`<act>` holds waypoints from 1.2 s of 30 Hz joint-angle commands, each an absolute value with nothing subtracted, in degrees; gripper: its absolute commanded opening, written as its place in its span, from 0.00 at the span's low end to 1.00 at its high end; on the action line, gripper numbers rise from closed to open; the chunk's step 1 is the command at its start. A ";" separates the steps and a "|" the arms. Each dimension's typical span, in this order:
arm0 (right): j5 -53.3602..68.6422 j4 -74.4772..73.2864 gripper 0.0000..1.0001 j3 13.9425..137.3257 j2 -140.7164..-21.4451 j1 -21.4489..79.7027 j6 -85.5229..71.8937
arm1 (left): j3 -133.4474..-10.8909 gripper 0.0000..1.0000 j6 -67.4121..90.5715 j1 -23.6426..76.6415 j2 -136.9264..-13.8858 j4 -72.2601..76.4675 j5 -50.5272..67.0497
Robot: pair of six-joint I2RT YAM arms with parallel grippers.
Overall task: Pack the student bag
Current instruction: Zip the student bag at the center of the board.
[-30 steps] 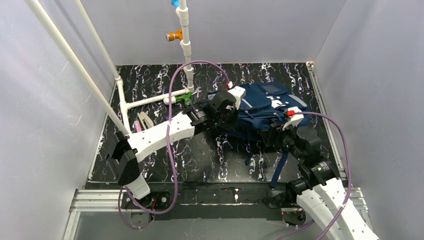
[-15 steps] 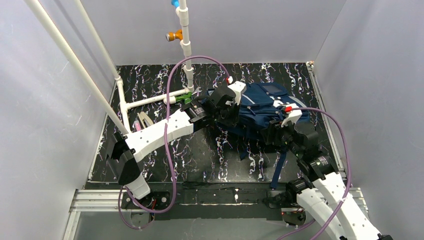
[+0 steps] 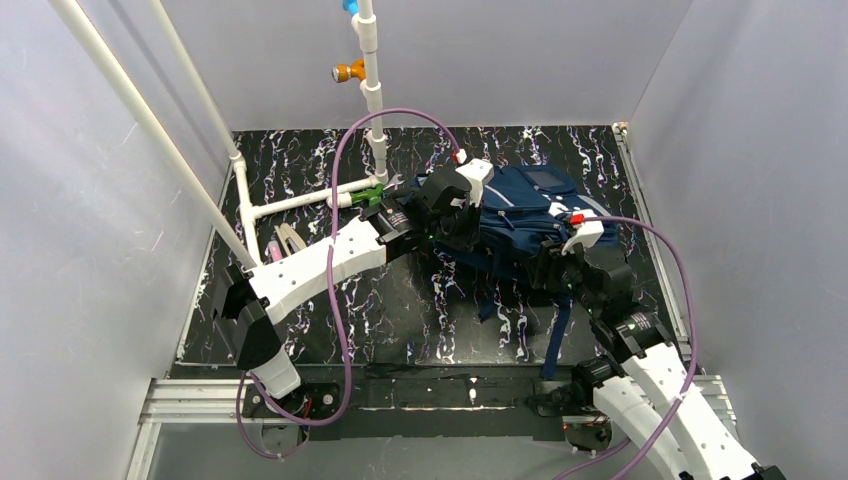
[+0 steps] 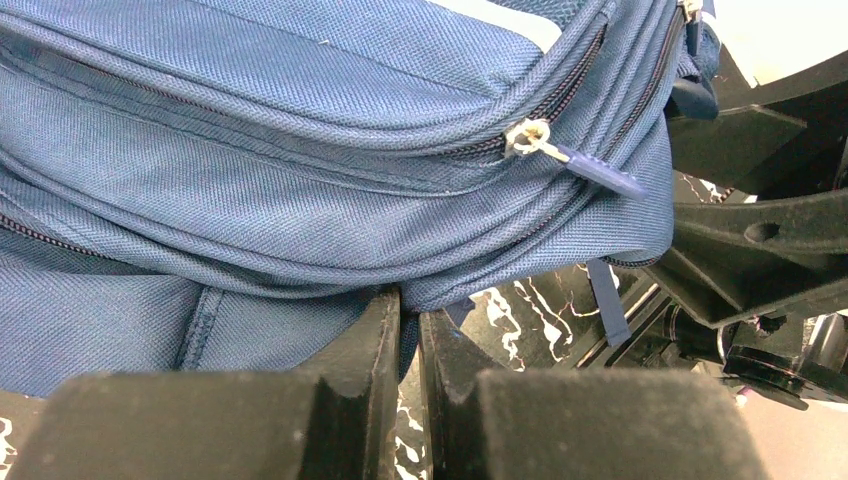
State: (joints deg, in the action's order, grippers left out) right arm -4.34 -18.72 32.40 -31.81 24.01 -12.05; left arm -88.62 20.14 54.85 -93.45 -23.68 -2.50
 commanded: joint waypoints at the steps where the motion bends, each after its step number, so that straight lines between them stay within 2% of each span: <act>1: -4.71 -14.60 0.56 31.04 -30.74 23.91 -15.31 | -94.54 0.00 21.58 54.71 -87.80 -15.57 -1.10; 3: -4.64 -14.48 0.54 30.15 -30.21 23.91 -16.99 | -94.68 0.00 21.82 54.67 -88.01 -15.49 -0.70; 7: -3.36 -11.52 0.40 27.81 -30.56 23.91 -16.46 | -94.73 0.00 22.61 54.67 -88.50 -15.29 0.00; 12: -2.83 -9.11 0.33 27.33 -31.67 23.90 -15.37 | -94.04 0.00 22.94 54.67 -88.29 -15.23 0.00; 16: -1.53 -11.14 0.14 29.61 -33.92 23.91 -14.74 | -92.50 0.00 22.57 54.71 -87.90 -14.80 0.00; 20: 3.49 -16.05 0.01 35.05 -36.55 23.91 -15.45 | -88.90 0.00 21.19 54.70 -86.98 -13.26 0.00; 28: 18.91 -20.51 0.01 45.21 -43.58 23.91 -24.71 | -76.23 0.00 20.75 54.67 -85.22 -6.83 0.00; 31: 23.03 -15.43 0.01 44.16 -45.66 24.62 -31.13 | -74.03 0.00 21.61 54.72 -85.76 -5.60 -0.14; 36: 22.77 -7.42 0.01 41.86 -47.49 28.97 -37.35 | -70.18 0.00 23.90 54.68 -86.20 -2.54 2.55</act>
State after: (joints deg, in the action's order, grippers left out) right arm 16.67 -20.53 41.21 -46.96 25.58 -30.11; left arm -71.68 21.28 54.43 -89.03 -12.43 -1.41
